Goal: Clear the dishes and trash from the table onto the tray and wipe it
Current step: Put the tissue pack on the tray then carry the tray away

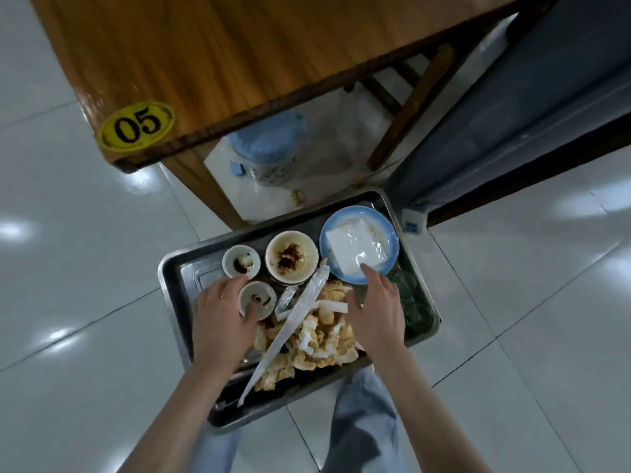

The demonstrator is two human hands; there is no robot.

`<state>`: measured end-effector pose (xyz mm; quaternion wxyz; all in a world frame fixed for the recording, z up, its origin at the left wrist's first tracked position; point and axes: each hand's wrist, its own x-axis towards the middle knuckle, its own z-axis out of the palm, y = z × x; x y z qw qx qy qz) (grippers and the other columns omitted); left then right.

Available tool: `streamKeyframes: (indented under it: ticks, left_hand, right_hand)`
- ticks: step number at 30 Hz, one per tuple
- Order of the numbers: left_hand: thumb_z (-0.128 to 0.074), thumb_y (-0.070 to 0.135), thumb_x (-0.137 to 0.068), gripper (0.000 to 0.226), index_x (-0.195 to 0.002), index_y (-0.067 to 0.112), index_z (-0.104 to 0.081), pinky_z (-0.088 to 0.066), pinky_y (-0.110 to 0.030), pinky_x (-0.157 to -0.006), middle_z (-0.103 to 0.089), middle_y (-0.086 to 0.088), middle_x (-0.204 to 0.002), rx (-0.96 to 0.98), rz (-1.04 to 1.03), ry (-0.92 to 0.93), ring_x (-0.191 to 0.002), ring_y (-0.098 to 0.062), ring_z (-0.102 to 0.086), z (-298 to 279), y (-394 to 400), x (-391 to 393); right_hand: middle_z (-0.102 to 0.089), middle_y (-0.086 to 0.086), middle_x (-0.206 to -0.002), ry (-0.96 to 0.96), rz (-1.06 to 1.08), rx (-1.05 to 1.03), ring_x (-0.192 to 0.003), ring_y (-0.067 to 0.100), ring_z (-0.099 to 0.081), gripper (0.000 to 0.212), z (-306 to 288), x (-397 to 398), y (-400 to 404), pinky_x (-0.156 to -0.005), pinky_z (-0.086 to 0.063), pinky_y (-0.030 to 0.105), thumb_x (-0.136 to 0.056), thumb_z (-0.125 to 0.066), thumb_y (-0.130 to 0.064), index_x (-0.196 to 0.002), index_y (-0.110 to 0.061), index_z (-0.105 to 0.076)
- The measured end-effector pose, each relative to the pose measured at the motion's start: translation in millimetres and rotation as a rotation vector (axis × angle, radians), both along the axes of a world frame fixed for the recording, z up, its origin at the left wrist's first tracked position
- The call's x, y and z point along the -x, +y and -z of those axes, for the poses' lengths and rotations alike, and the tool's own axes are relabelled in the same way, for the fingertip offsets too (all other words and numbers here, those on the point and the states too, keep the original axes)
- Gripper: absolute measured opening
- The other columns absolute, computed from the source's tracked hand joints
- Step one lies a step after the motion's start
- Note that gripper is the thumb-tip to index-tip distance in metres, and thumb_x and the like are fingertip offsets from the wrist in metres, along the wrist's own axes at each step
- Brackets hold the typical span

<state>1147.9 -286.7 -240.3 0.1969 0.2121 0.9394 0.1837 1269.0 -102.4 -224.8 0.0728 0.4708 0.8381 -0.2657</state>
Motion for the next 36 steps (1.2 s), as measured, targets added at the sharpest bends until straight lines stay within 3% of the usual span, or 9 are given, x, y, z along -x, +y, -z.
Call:
streamKeyframes:
  ticks: [3, 6, 10, 15, 19, 29, 36]
  left_hand:
    - [-0.067, 0.018, -0.081, 0.037, -0.117, 0.013, -0.060, -0.042, -0.046, -0.095, -0.061, -0.011, -0.115, 0.010, -0.101, 0.018, -0.109, -0.031, -0.052, 8, 9, -16]
    - [-0.064, 0.017, -0.082, 0.035, -0.116, 0.018, -0.060, -0.041, -0.043, -0.096, -0.061, -0.006, -0.114, 0.030, -0.155, 0.050, -0.109, -0.027, -0.052, 18, 16, -33]
    - [-0.068, 0.010, -0.078, 0.038, -0.115, 0.014, -0.061, -0.043, -0.046, -0.091, -0.061, -0.013, -0.112, 0.034, -0.300, 0.098, -0.106, -0.033, -0.053, 28, 14, -45]
    - [-0.057, 0.002, -0.080, 0.044, -0.124, 0.008, -0.056, -0.041, -0.048, -0.097, -0.057, -0.016, -0.119, 0.151, -0.383, 0.109, -0.112, -0.035, -0.050, 42, -9, -53]
    - [-0.061, 0.001, -0.078, 0.048, -0.125, 0.009, -0.054, -0.042, -0.049, -0.094, -0.057, -0.018, -0.119, 0.208, -0.385, 0.110, -0.111, -0.037, -0.051, 49, -17, -57]
    - [-0.055, 0.016, -0.081, 0.042, -0.122, 0.008, -0.049, -0.042, -0.048, -0.090, -0.054, -0.017, -0.118, 0.365, -0.384, 0.098, -0.106, -0.035, -0.051, 68, -34, -54]
    - [-0.066, 0.021, -0.077, 0.063, -0.132, 0.009, -0.038, -0.042, -0.049, -0.087, -0.050, -0.021, -0.117, 0.449, -0.558, -0.042, -0.102, -0.040, -0.051, 61, -42, -41]
  right_hand:
    - [-0.052, 0.002, -0.130, 0.023, -0.104, -0.011, -0.116, 0.022, -0.045, 0.051, 5, -5, 29, -0.085, -0.047, 0.035, -0.089, -0.057, -0.023, -0.137, -0.020, -0.040]
    - [-0.052, 0.005, -0.131, 0.040, -0.192, -0.016, -0.117, 0.024, -0.045, 0.052, 11, -12, 56, -0.089, -0.046, 0.038, -0.088, -0.059, -0.023, -0.136, -0.017, -0.042]
    - [-0.052, 0.008, -0.131, 0.045, -0.286, -0.002, -0.120, 0.026, -0.044, 0.052, 24, -16, 91, -0.095, -0.044, 0.040, -0.087, -0.060, -0.017, -0.136, -0.014, -0.043]
    - [-0.046, 0.009, -0.135, -0.001, -0.412, -0.035, -0.124, 0.027, -0.038, 0.053, 45, -9, 102, -0.094, -0.043, 0.043, -0.087, -0.060, -0.019, -0.137, -0.014, -0.041]
    - [-0.048, 0.012, -0.134, -0.047, -0.467, -0.095, -0.123, 0.028, -0.041, 0.053, 57, -1, 111, -0.095, -0.041, 0.041, -0.087, -0.058, -0.019, -0.137, -0.011, -0.041]
    - [-0.053, 0.018, -0.125, -0.083, -0.404, -0.124, -0.112, 0.035, -0.051, 0.047, 56, 1, 131, -0.088, -0.048, 0.044, -0.086, -0.060, -0.017, -0.131, -0.010, -0.047]
    - [-0.055, 0.015, -0.114, -0.142, -0.397, -0.109, -0.106, 0.033, -0.053, 0.033, 53, 9, 136, -0.078, -0.050, 0.040, -0.086, -0.056, -0.015, -0.118, -0.010, -0.053]
